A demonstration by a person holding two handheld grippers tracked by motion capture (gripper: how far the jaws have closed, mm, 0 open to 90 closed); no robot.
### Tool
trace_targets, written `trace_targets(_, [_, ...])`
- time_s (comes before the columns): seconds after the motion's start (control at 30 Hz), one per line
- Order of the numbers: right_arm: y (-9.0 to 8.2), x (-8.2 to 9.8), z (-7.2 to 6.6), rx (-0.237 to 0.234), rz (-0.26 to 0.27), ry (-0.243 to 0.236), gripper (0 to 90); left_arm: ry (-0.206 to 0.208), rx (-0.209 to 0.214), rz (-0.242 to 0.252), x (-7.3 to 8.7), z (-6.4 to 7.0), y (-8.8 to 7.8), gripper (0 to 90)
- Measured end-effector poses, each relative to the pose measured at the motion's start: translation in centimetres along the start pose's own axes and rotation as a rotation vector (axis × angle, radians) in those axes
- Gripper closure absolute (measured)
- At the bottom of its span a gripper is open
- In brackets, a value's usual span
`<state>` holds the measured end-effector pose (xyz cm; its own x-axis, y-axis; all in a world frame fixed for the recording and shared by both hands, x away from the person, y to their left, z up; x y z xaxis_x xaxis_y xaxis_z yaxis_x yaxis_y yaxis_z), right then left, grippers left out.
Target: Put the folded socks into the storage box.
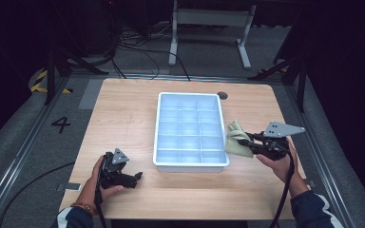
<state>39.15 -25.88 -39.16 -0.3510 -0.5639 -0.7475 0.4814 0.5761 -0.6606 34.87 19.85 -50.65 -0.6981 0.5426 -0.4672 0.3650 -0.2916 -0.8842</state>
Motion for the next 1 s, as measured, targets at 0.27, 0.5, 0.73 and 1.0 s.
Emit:
trace_targets(0.27, [1.2,-1.2,-0.5,0.010,-0.008,-0.024,73.3,0.000,0.000,0.000,0.0,0.0,0.0,0.4])
trace_targets(0.5, [1.9,-1.9,-0.8,0.026,-0.023,-0.045,73.3,0.000,0.000,0.000,0.0,0.0,0.0,0.3])
trace_targets(0.73, [2.7,-2.6,-1.1,0.028,-0.043,-0.065,73.3,-0.001,0.000,0.000,0.0,0.0,0.0,0.4])
trace_targets(1.0, [3.7,-3.3,-1.4,0.024,-0.060,-0.098,73.2,-0.001,-0.002,-0.002,0.0,0.0,0.0,0.4])
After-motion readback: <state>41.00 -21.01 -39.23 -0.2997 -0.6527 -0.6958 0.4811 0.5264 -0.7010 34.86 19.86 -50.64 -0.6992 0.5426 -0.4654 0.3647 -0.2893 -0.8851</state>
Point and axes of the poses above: each handheld gripper's, and its own axes: y roughly forward along the jaws, x roughly out of its underside, z roughly to its right, the point moved 3 cm from there along y, roughly forward along the jaws, and after that the axes turned 13 degrees about -z, right-handed, at the moved point
